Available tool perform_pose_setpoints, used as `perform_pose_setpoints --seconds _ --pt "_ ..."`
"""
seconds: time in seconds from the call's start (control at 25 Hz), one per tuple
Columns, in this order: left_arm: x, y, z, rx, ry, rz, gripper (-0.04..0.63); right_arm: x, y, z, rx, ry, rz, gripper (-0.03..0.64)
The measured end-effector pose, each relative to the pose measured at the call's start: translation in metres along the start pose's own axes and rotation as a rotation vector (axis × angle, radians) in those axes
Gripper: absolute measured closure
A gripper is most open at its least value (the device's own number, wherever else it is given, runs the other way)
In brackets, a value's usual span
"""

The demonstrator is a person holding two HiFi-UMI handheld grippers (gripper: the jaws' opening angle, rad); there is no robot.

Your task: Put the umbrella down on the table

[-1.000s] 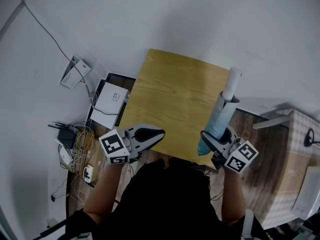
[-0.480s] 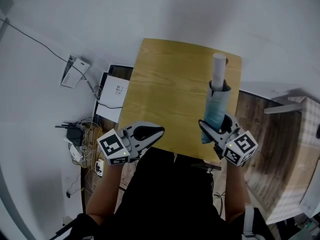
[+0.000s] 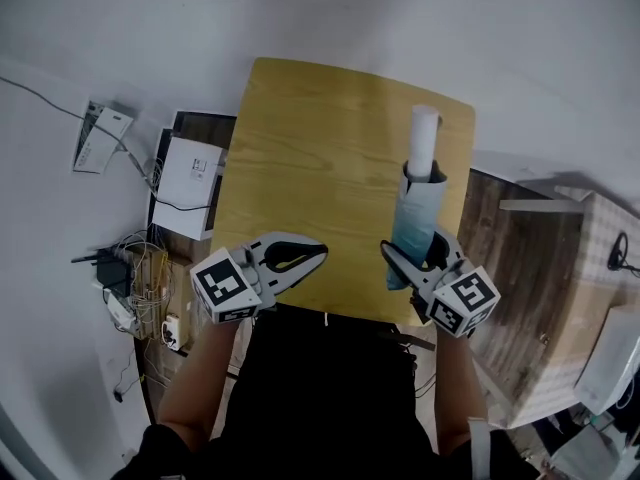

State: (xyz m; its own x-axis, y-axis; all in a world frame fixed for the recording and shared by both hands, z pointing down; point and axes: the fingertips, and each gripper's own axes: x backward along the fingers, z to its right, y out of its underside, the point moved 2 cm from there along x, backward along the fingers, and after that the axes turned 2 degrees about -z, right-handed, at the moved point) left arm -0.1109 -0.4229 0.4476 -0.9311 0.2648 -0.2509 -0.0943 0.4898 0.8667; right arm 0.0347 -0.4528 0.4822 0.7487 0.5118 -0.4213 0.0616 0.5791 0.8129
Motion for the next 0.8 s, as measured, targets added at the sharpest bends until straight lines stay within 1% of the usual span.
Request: perform_pose_setpoints --seconds 0.12,0.28,0.44,0.56,0.8 --pt "-0.005 0.003 -0.023 0.02 -0.005 0.008 0.583 -0.017 0.003 0.007 0.01 0.018 -0.046 0.321" --pt "-0.015 0.013 -0.046 0.035 -0.029 -0.026 0.583 -0.041 0.007 0.016 0.002 0.043 -0.101 0.321" --pt "-0.025 0.023 -0.059 0.023 -0.023 -0.054 0.583 -0.064 0.017 0.026 0.017 0.054 -0.165 0.321" --pt "-0.026 0.035 -0.066 0.026 -0.025 -0.052 0.583 -0.077 0.029 0.034 0.041 0.074 -0.235 0.321" --pt "-0.03 0.052 -0.082 0.062 -0.057 -0.051 0.583 -0.095 0.053 0.048 0.079 0.108 -0.358 0.321"
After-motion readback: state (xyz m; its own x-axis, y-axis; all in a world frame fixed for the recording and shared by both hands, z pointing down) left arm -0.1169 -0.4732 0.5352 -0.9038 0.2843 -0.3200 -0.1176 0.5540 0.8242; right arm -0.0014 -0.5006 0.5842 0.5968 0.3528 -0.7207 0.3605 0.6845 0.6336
